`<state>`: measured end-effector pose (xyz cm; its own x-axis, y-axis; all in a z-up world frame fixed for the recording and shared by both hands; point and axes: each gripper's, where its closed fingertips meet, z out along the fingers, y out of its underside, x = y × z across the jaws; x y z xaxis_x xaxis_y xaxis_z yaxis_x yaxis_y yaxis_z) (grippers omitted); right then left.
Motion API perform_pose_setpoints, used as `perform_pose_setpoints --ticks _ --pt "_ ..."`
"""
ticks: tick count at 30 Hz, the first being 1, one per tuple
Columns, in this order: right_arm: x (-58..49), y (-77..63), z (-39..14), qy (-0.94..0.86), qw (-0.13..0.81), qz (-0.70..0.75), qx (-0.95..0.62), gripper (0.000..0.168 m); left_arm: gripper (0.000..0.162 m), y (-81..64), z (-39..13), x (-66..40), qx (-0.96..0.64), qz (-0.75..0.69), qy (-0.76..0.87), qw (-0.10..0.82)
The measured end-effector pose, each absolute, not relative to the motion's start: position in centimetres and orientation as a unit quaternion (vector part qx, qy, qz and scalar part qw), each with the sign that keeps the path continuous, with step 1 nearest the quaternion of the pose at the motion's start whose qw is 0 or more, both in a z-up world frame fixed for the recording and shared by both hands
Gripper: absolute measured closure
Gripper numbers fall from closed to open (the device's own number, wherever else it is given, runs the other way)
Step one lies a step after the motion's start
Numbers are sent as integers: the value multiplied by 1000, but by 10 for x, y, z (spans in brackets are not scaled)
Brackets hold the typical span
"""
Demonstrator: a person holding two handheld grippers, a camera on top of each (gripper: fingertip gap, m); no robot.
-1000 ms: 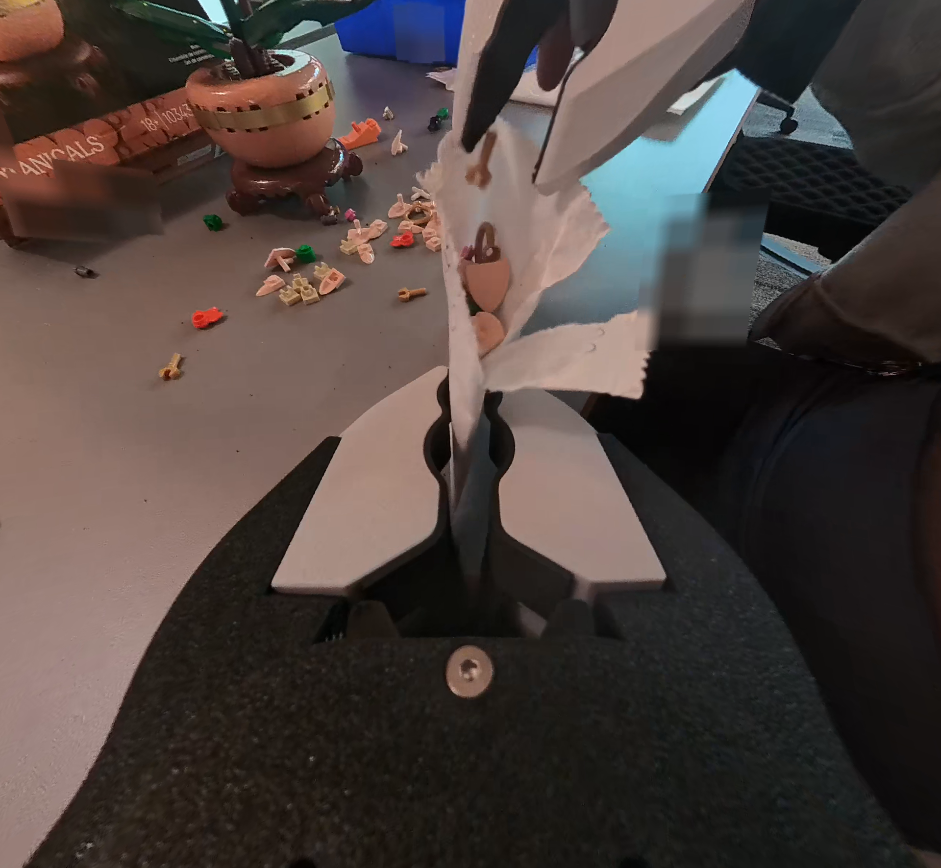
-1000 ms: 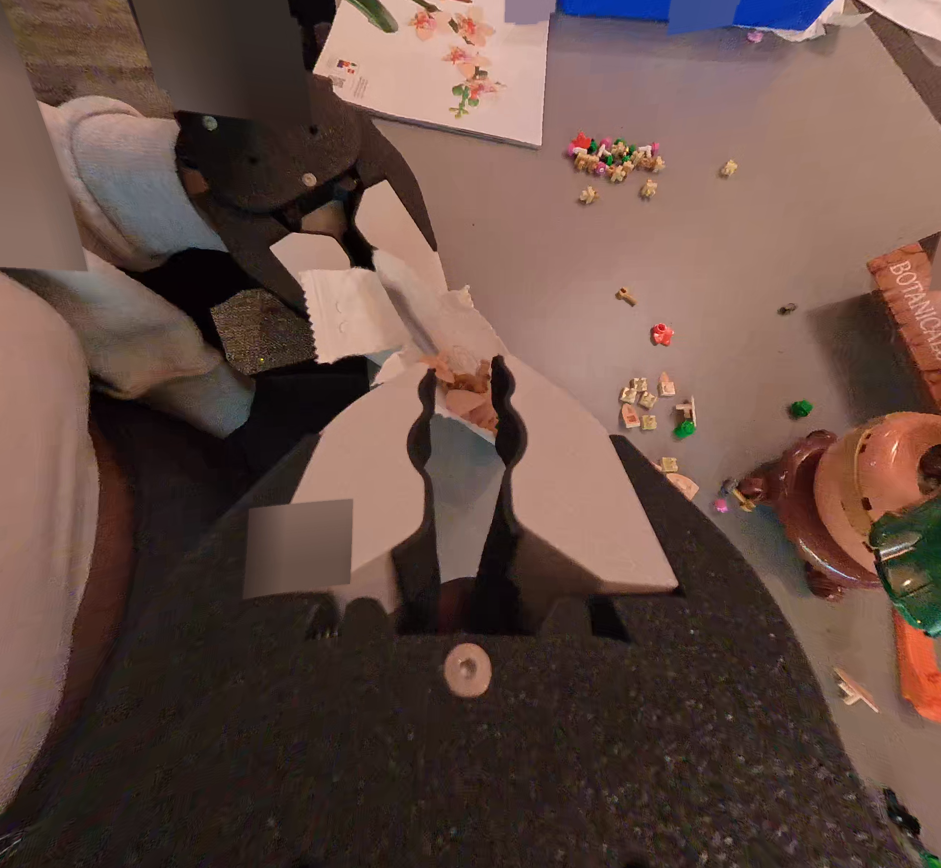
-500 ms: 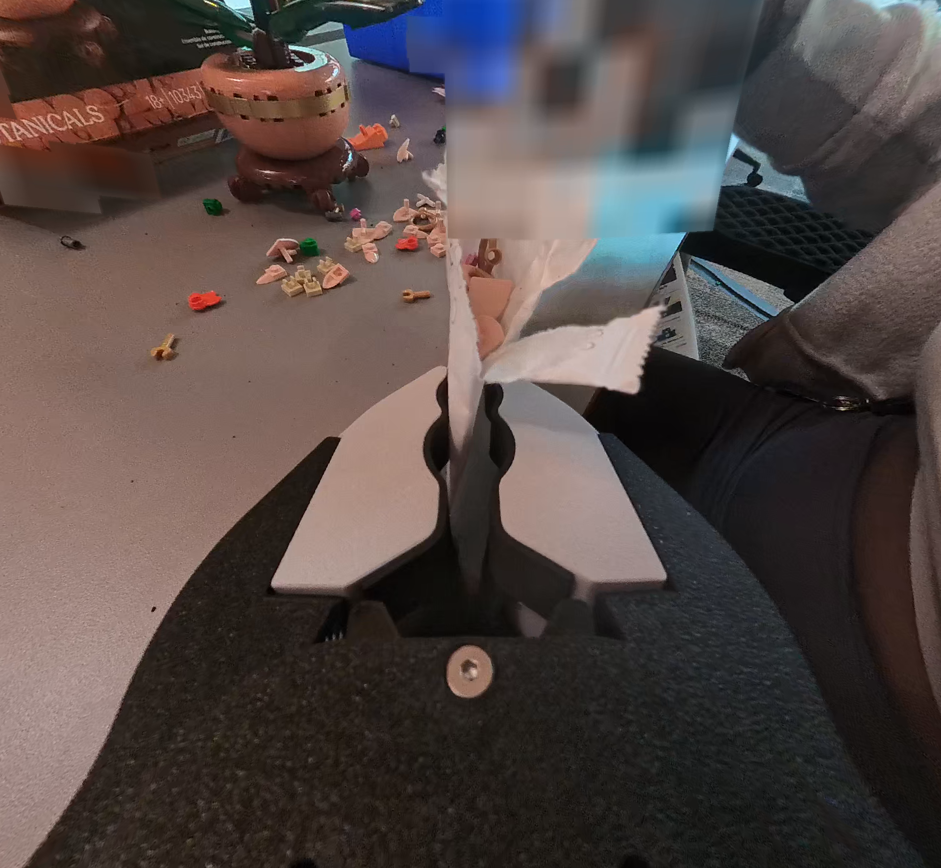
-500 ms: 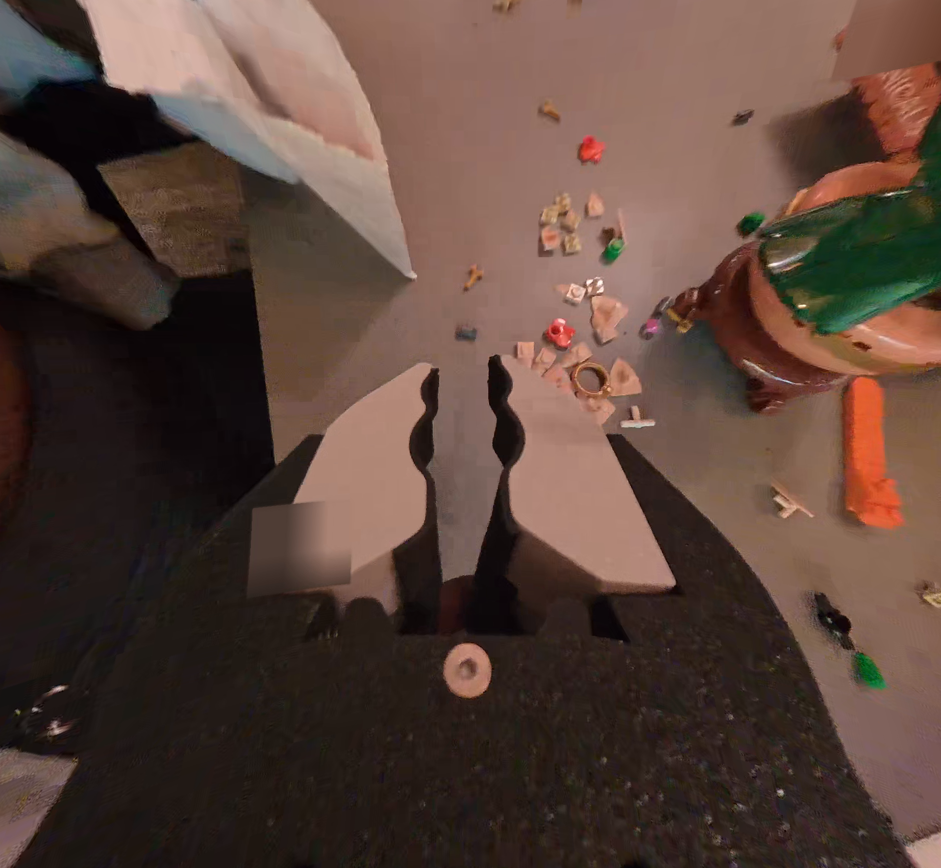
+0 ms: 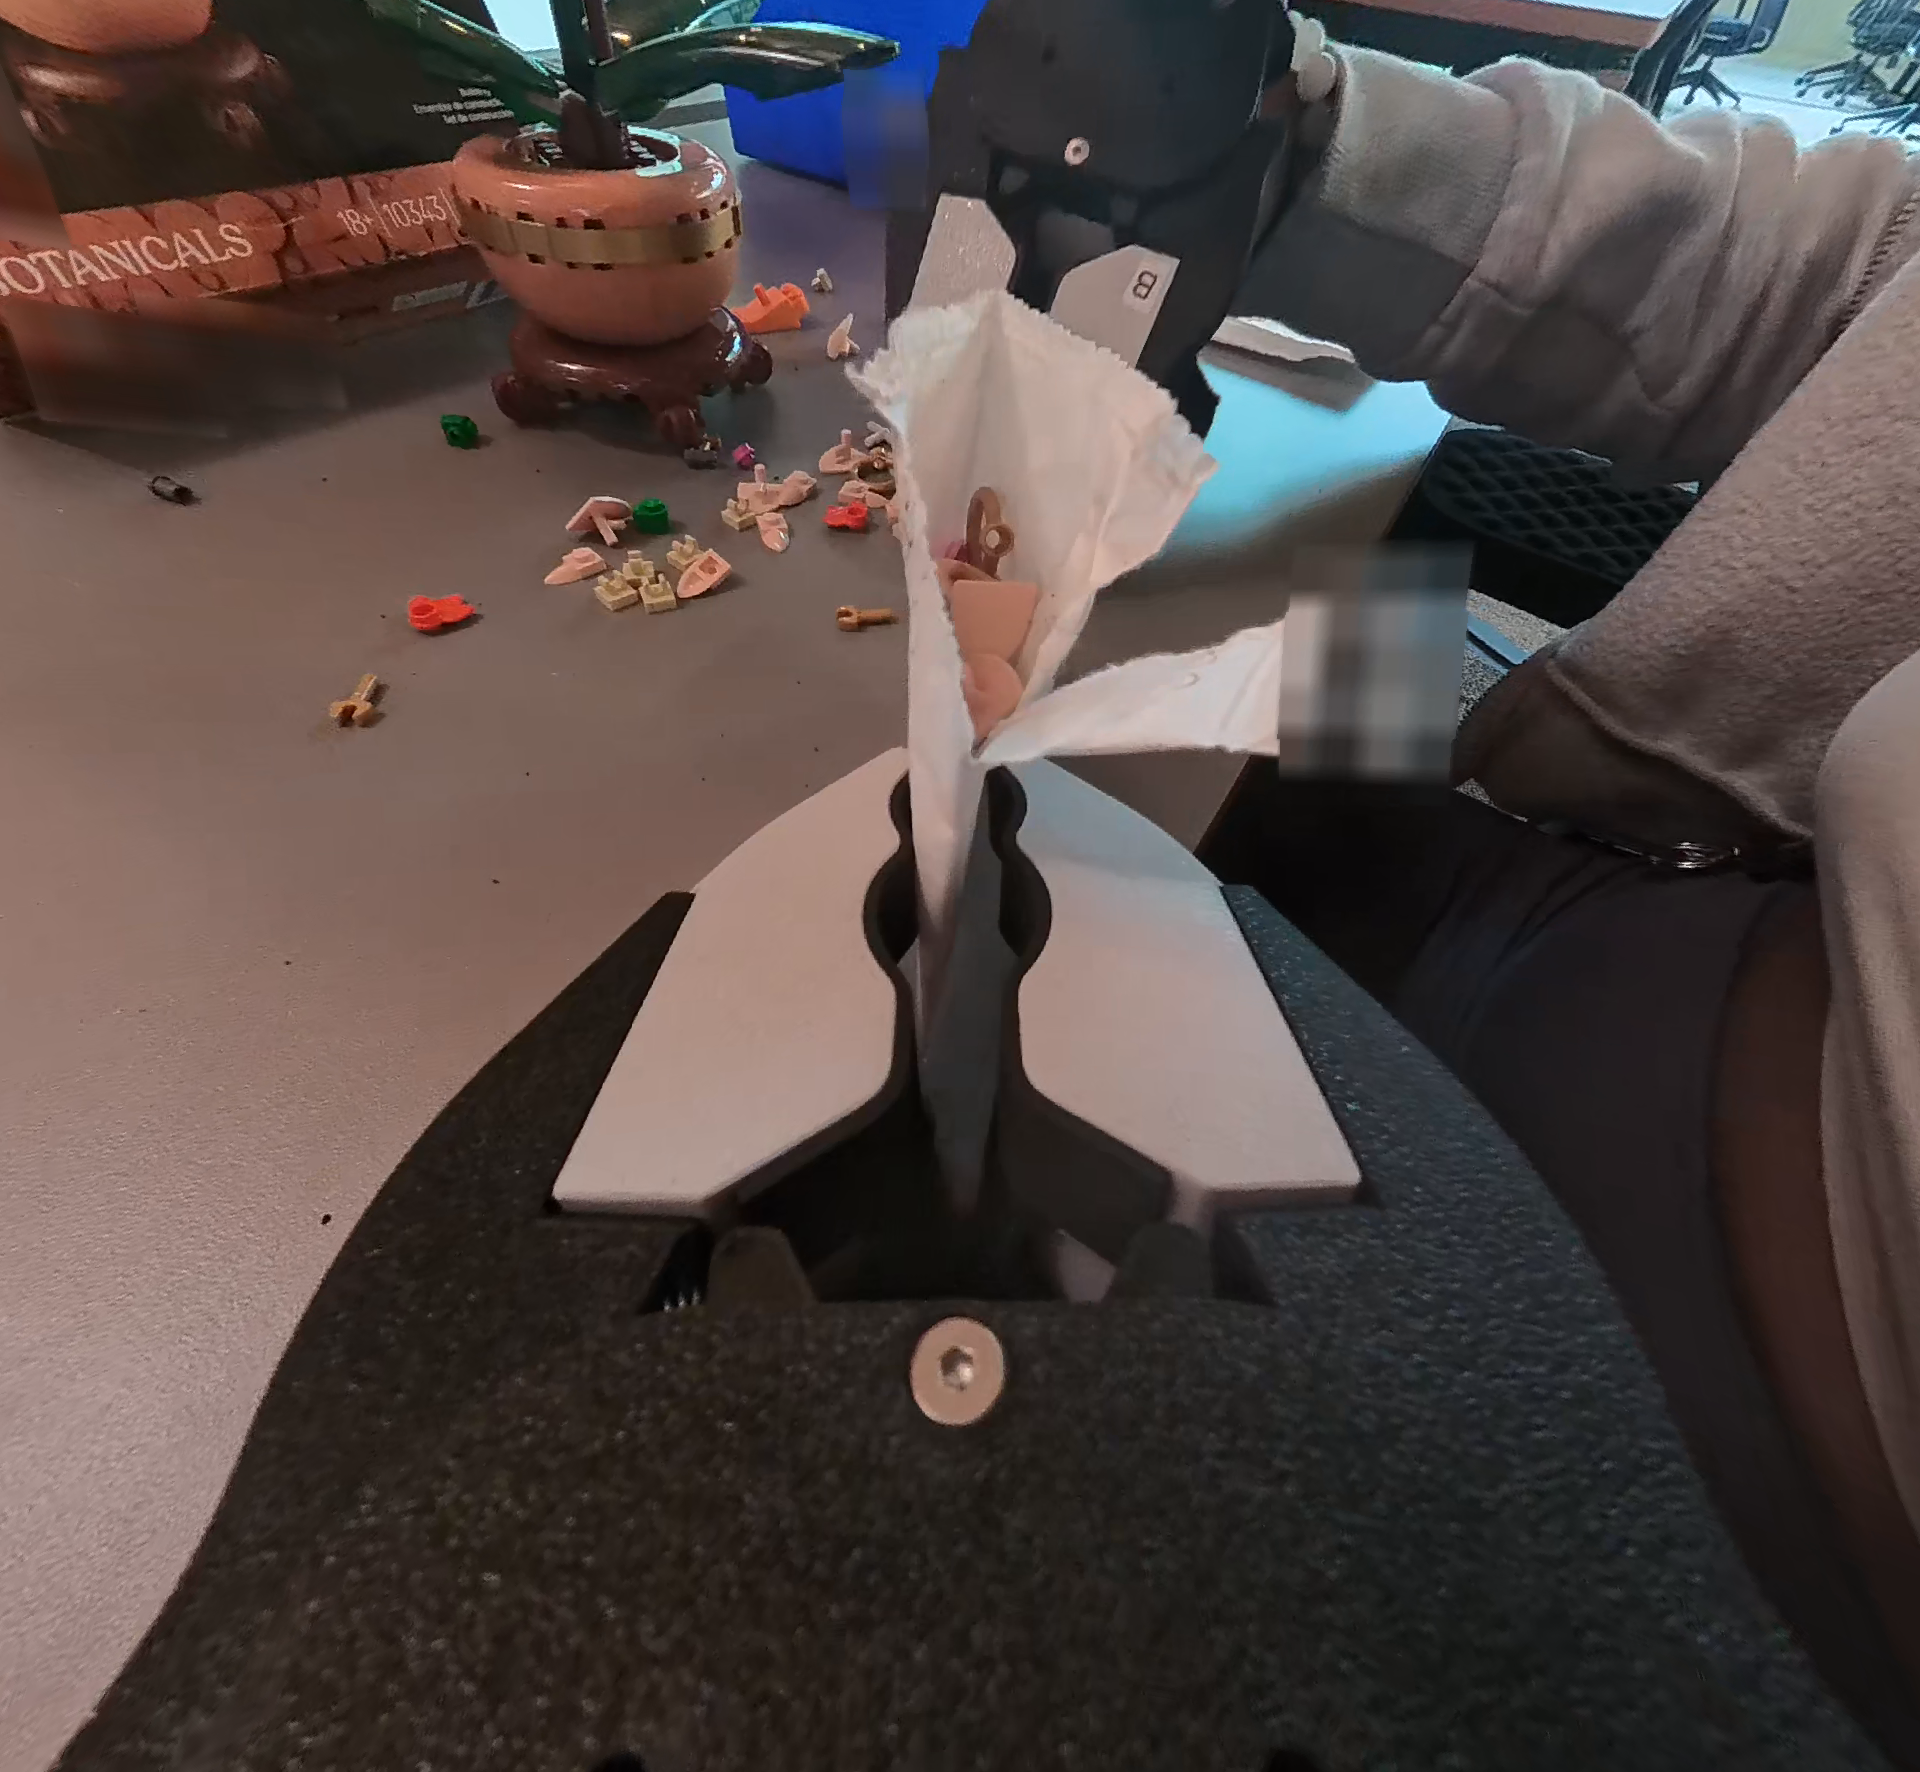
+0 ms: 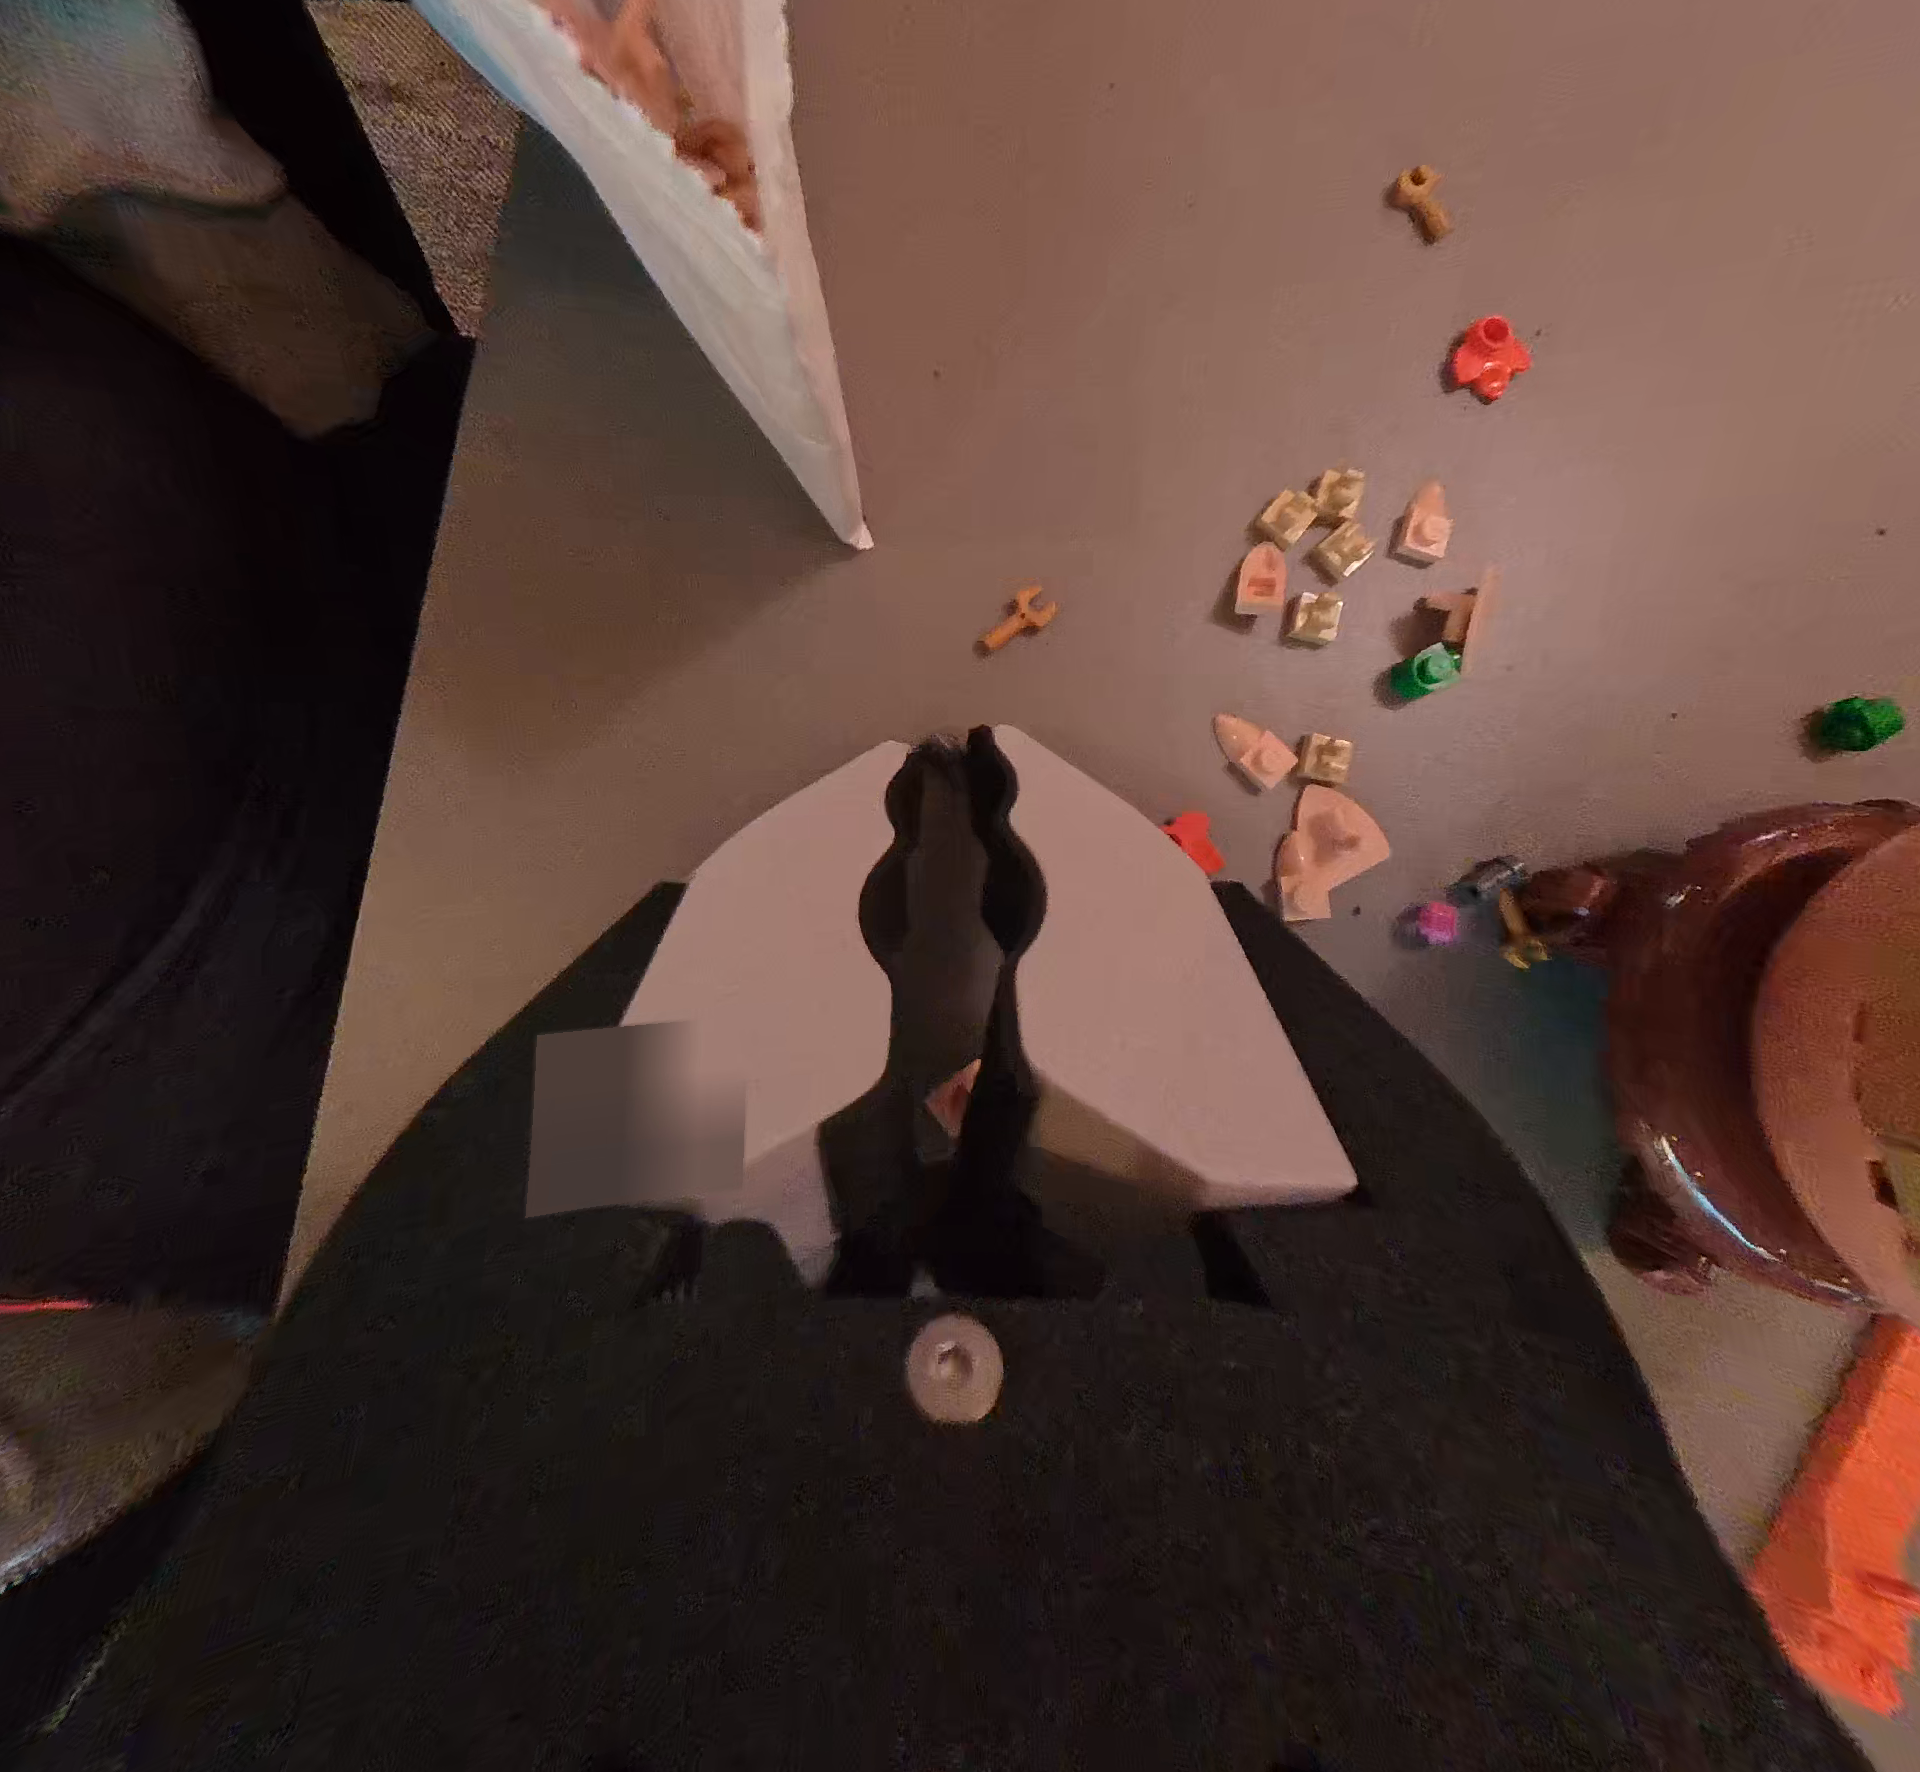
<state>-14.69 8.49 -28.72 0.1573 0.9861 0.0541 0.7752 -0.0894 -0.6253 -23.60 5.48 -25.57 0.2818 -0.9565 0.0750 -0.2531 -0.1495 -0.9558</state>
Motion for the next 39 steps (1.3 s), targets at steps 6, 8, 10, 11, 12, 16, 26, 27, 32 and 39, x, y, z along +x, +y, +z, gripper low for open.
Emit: perform_pose_setpoints --ticks 6,8,10,11,12,16,26,27,32,39 --pt "-145 82 -287 -582 276 215 -734 165 152 55 -256 -236 -655 -382 462 460" --pt "-147 79 -276 -561 309 229 -733 166 151 55 -257 -236 -655 -380 464 460" --pt "-156 73 -240 -527 368 272 -716 166 151 54 -257 -235 -656 -379 464 459" --pt "-163 69 -216 -512 406 292 -698 166 151 54 -257 -235 -656 -379 464 459" --pt "-170 64 -193 -501 442 309 -677 166 151 54 -257 -235 -656 -380 463 459" --pt "-207 52 -168 -517 462 315 -649 166 152 55 -256 -234 -656 -380 462 460" --pt "-202 68 -192 -501 439 258 -700 152 152 55 -255 -235 -655 -381 459 464" --pt "-199 69 -192 -492 439 265 -703 152 152 55 -255 -235 -655 -381 459 464" --pt "-197 77 -206 -478 432 238 -727 139 152 55 -255 -235 -654 -379 461 465" --pt "-172 88 -198 -424 440 249 -751 135 152 56 -255 -235 -655 -382 459 464"
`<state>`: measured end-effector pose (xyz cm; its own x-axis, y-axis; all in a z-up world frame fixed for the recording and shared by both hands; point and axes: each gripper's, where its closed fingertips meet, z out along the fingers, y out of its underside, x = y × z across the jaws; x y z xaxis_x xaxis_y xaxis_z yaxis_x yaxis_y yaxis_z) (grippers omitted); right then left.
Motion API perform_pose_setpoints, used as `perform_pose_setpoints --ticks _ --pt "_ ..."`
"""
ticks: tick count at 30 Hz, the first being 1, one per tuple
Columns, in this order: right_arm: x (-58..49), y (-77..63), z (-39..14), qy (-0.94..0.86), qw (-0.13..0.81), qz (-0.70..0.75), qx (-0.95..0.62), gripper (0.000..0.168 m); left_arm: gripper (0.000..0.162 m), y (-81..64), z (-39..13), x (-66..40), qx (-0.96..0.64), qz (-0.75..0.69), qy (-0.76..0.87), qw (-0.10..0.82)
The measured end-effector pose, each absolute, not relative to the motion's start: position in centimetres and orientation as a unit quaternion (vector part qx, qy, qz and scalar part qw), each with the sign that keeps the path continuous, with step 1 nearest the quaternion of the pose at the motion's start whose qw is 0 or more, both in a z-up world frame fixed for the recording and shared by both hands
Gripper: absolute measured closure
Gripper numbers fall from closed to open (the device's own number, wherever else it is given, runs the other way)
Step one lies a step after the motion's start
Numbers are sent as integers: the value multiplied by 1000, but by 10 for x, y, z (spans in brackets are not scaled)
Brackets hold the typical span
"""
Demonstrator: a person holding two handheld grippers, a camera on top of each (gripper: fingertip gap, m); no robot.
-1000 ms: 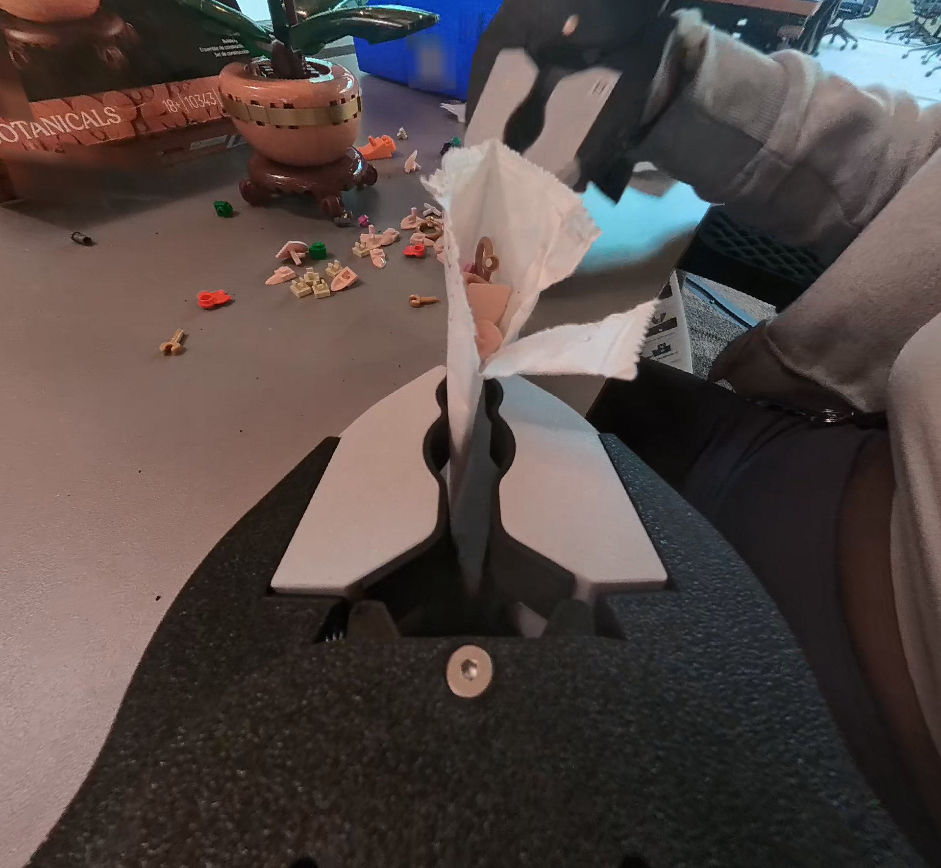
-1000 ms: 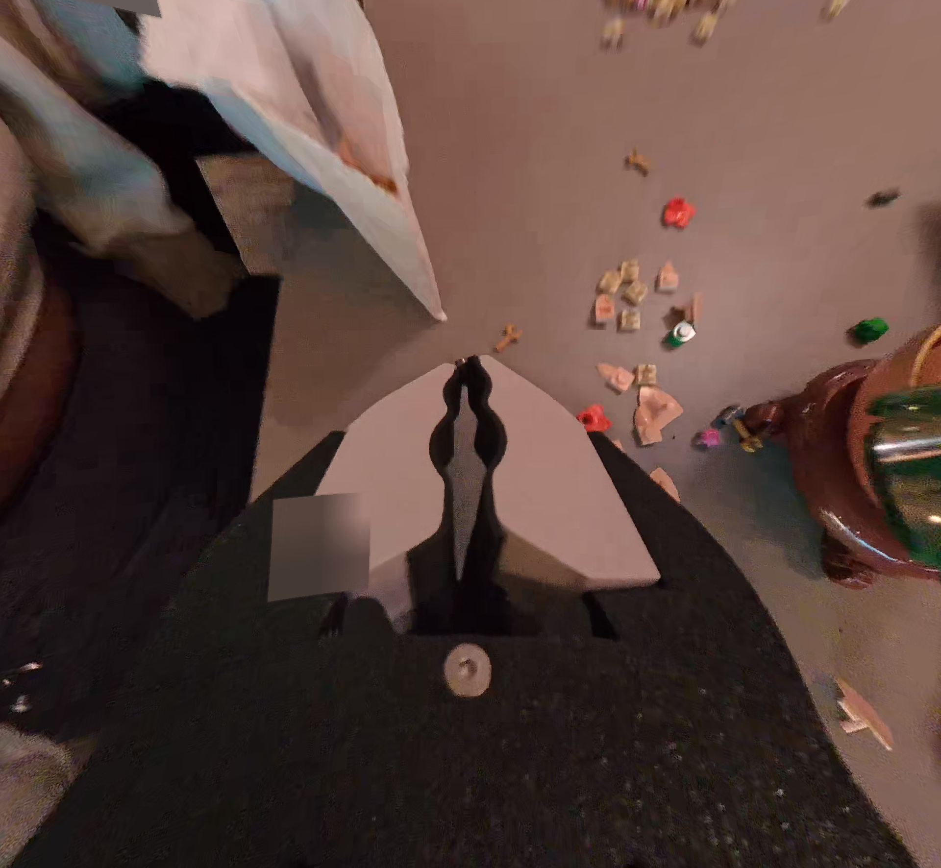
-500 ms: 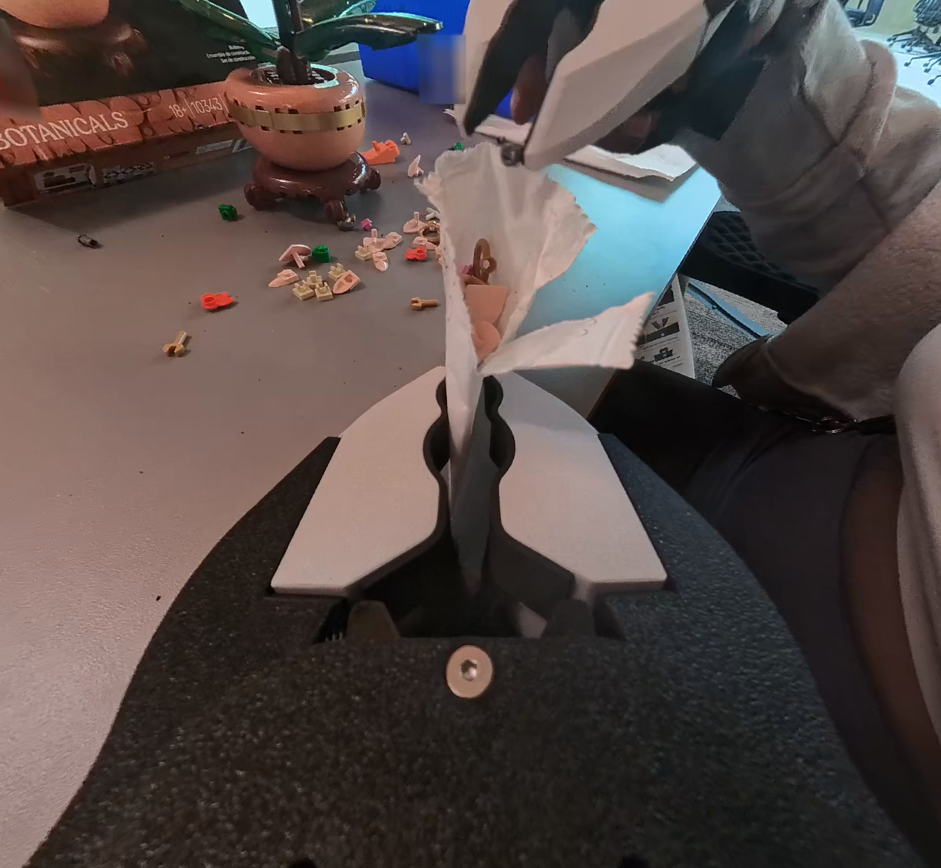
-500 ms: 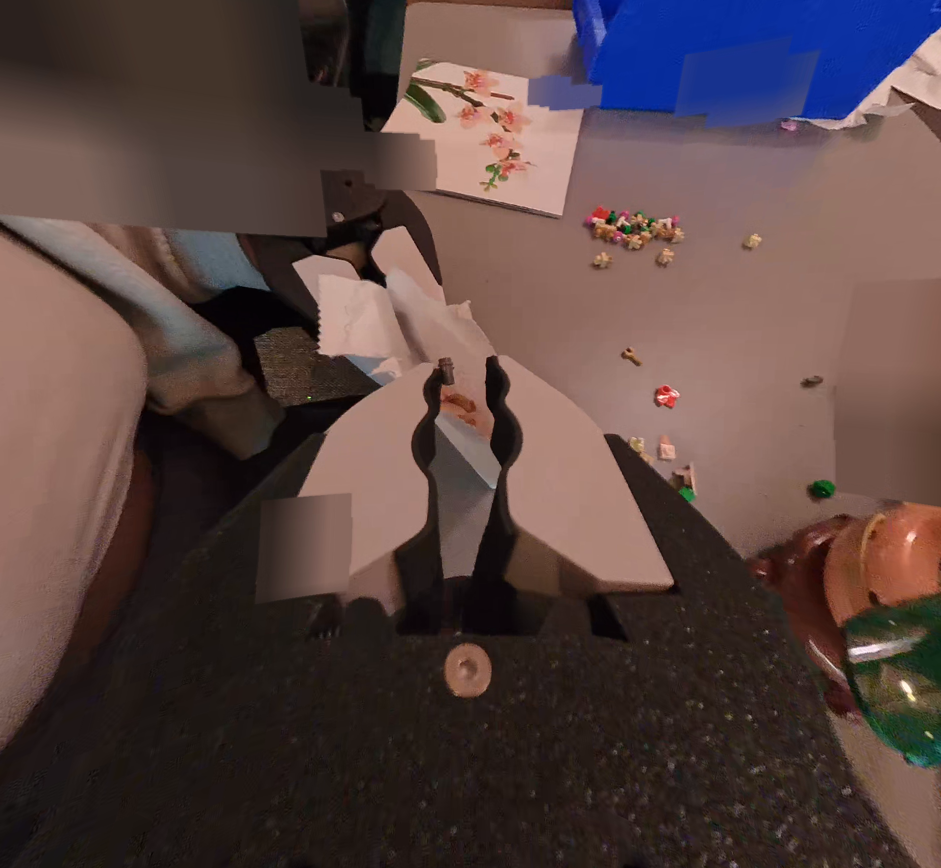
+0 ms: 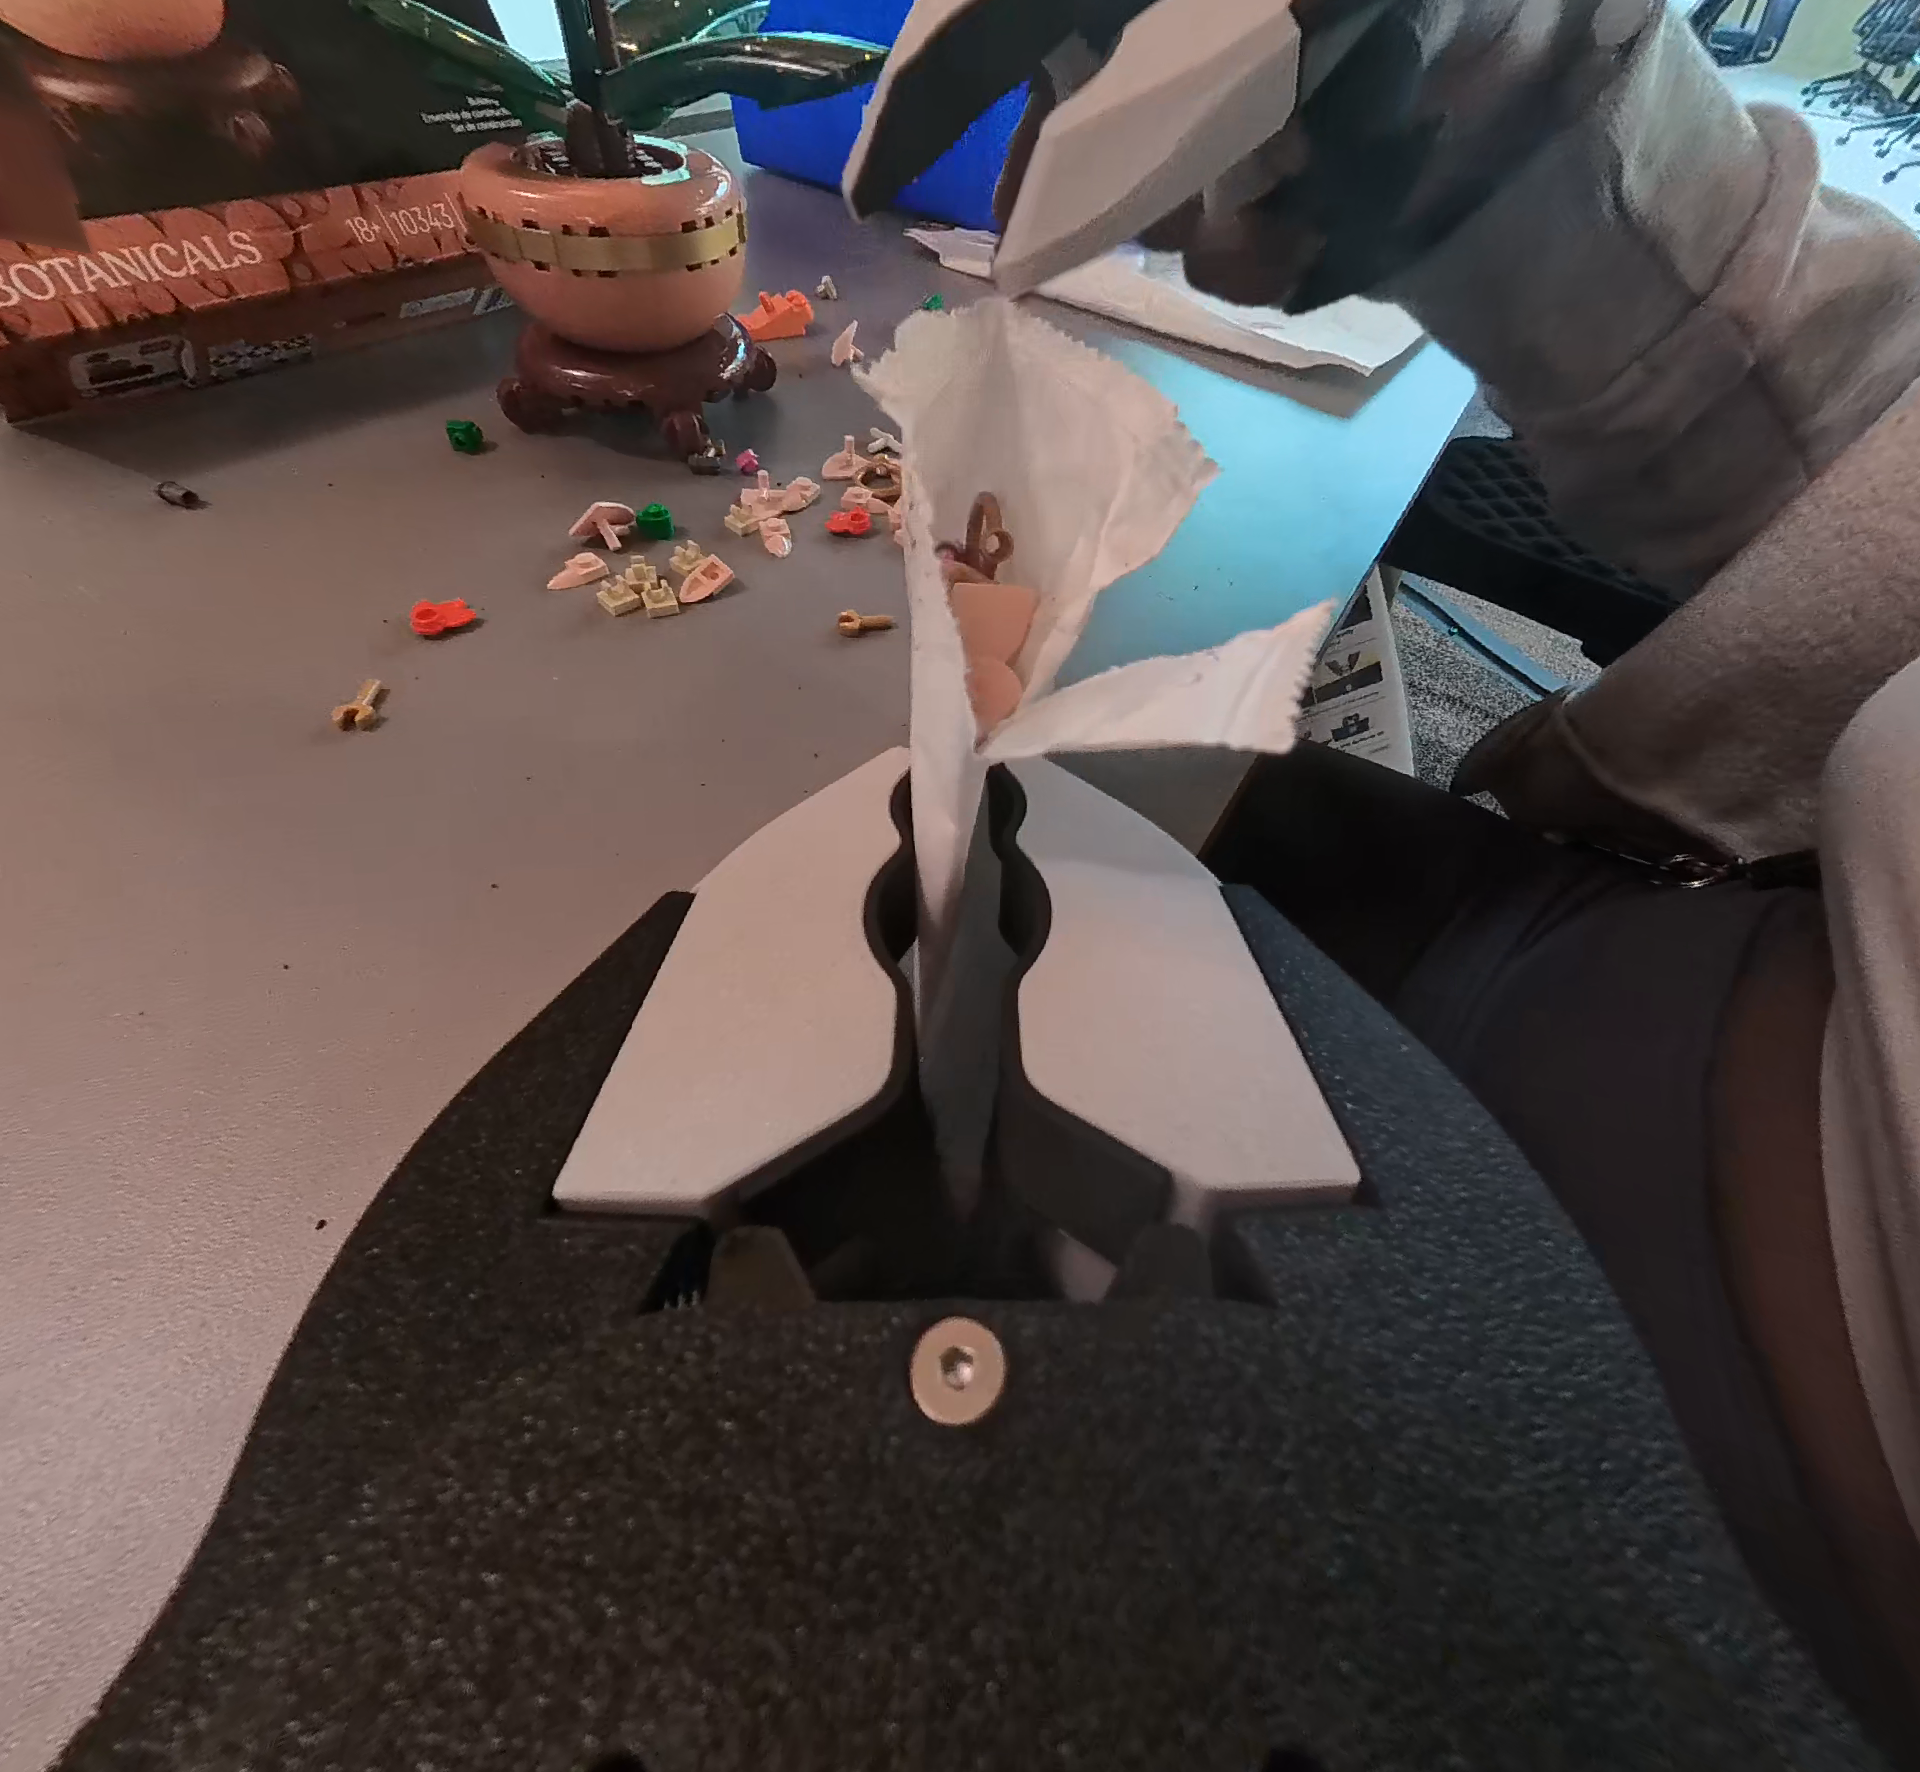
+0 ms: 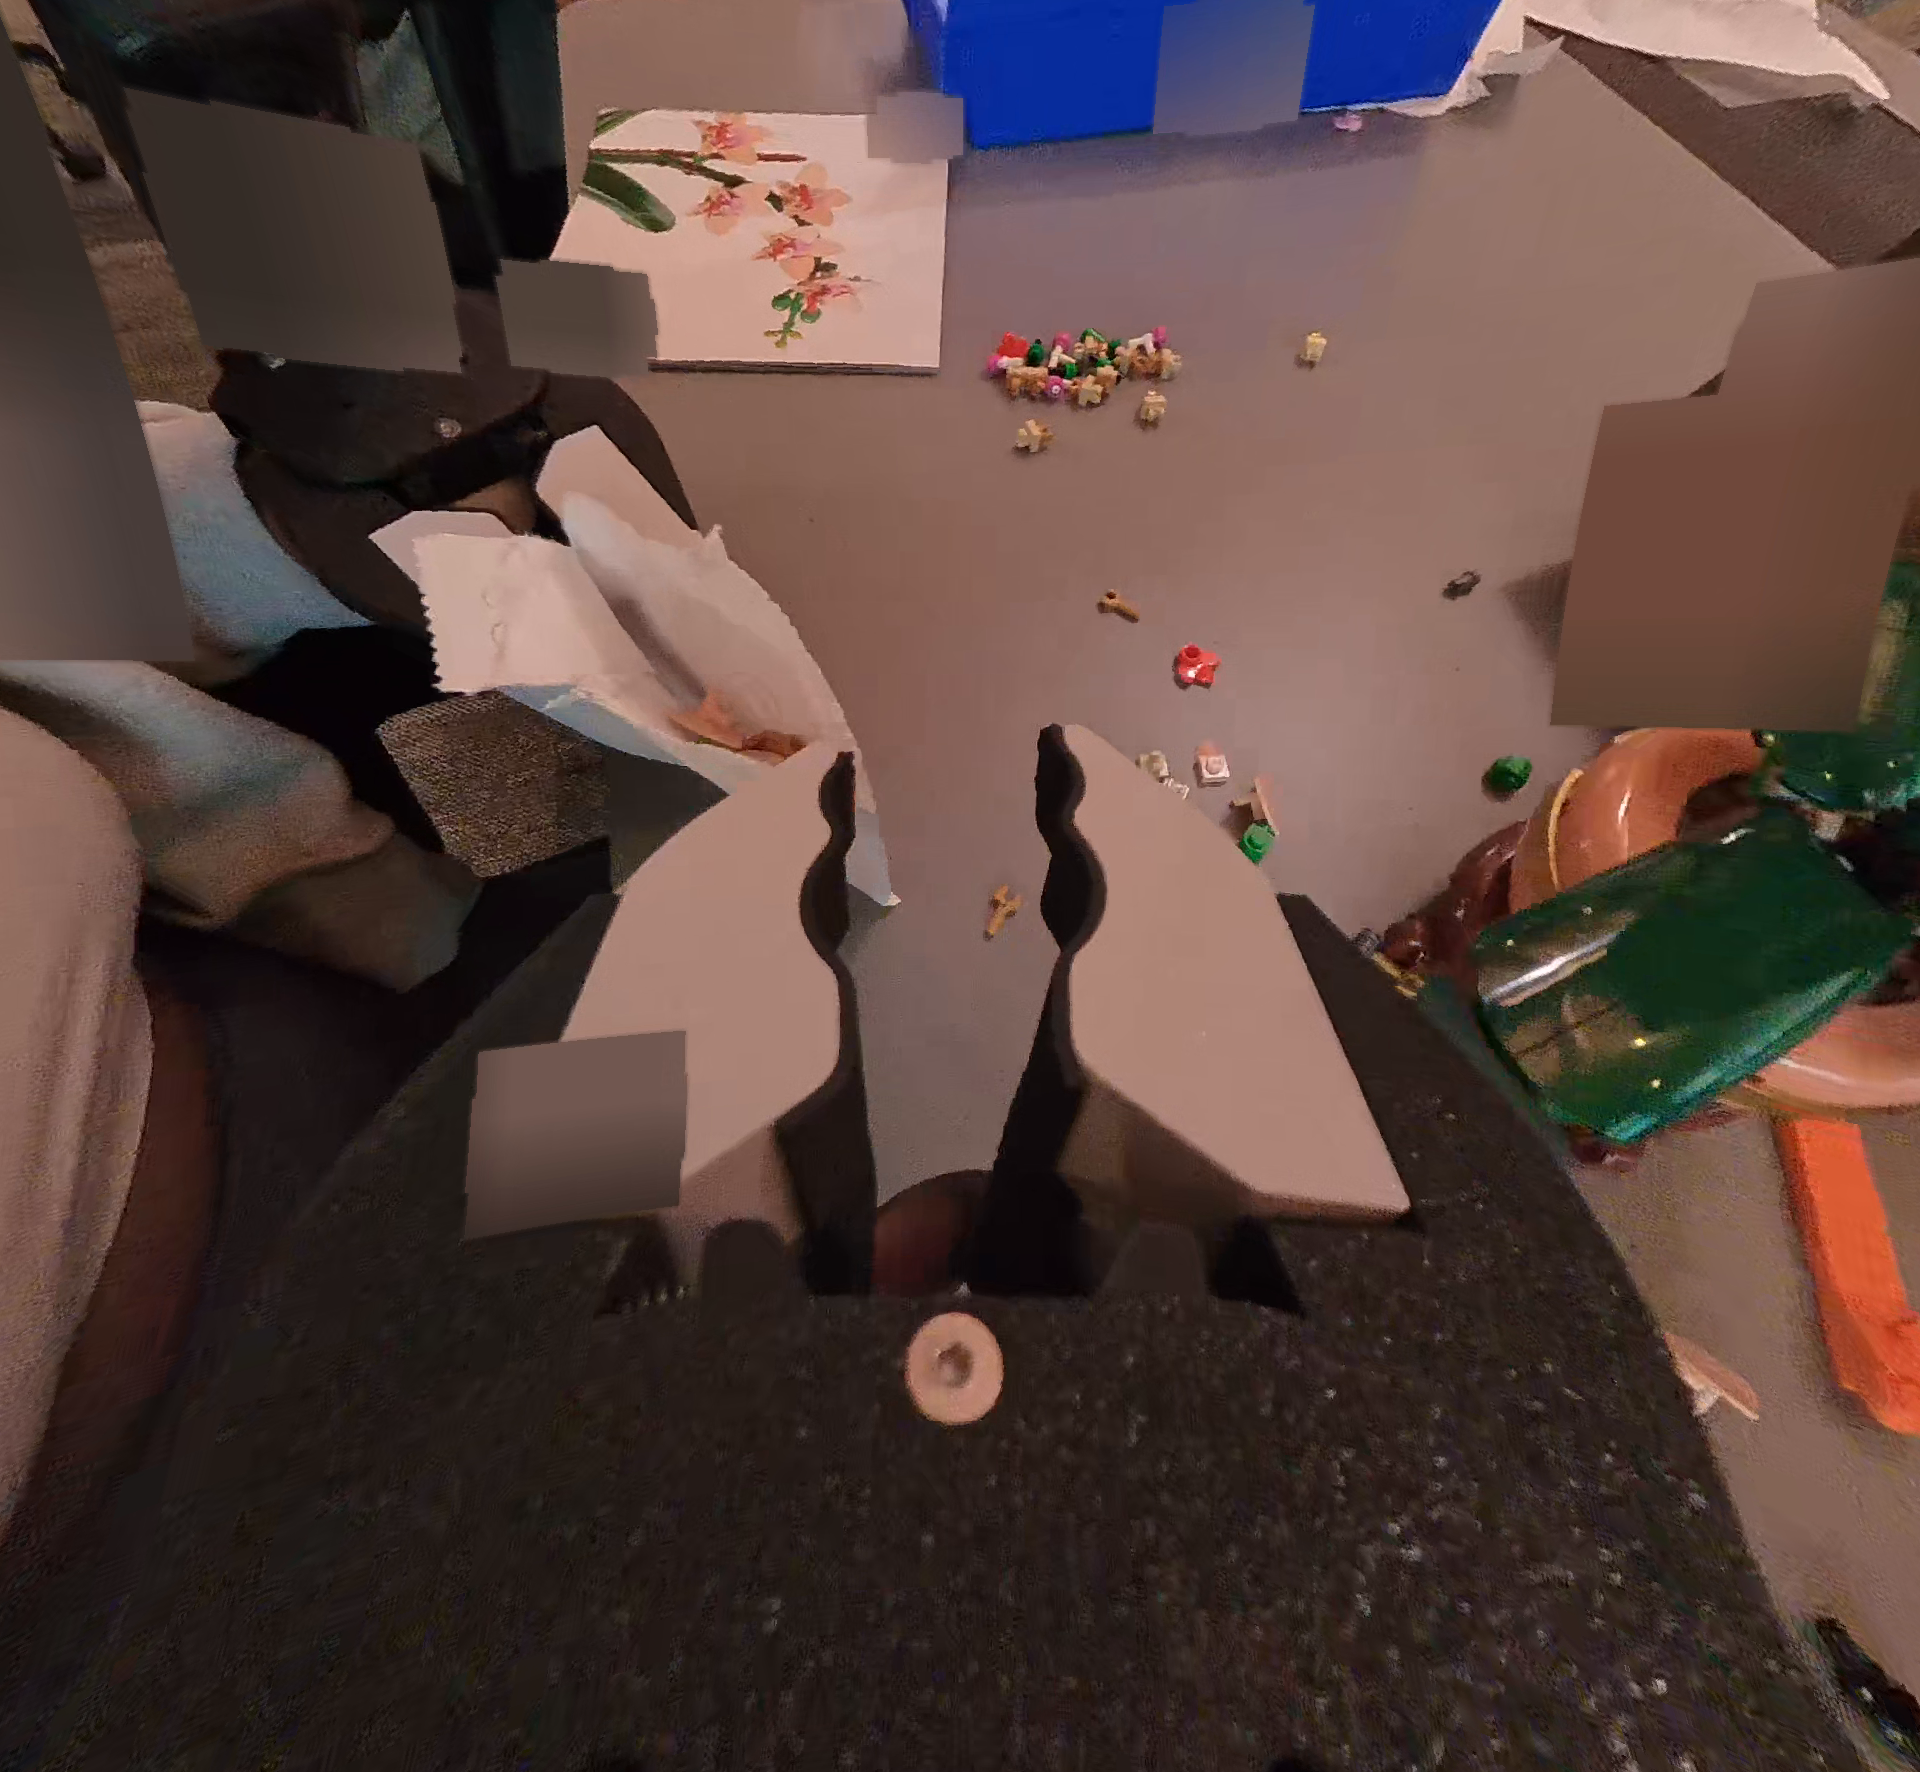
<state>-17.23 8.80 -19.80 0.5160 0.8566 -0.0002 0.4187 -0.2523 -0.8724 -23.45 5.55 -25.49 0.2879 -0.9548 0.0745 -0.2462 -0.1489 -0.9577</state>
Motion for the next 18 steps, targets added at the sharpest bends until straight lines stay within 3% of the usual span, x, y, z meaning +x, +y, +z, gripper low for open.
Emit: perform_pose_setpoints --ticks 5,11,18 --pt "-135 92 -201 -405 450 215 -766 142 152 56 -255 -235 -656 -381 457 465" --pt "-90 99 -274 -338 369 172 -849 142 152 56 -254 -235 -655 -387 453 464" --pt "-95 111 -286 -338 366 132 -857 152 152 56 -254 -235 -655 -387 453 464"
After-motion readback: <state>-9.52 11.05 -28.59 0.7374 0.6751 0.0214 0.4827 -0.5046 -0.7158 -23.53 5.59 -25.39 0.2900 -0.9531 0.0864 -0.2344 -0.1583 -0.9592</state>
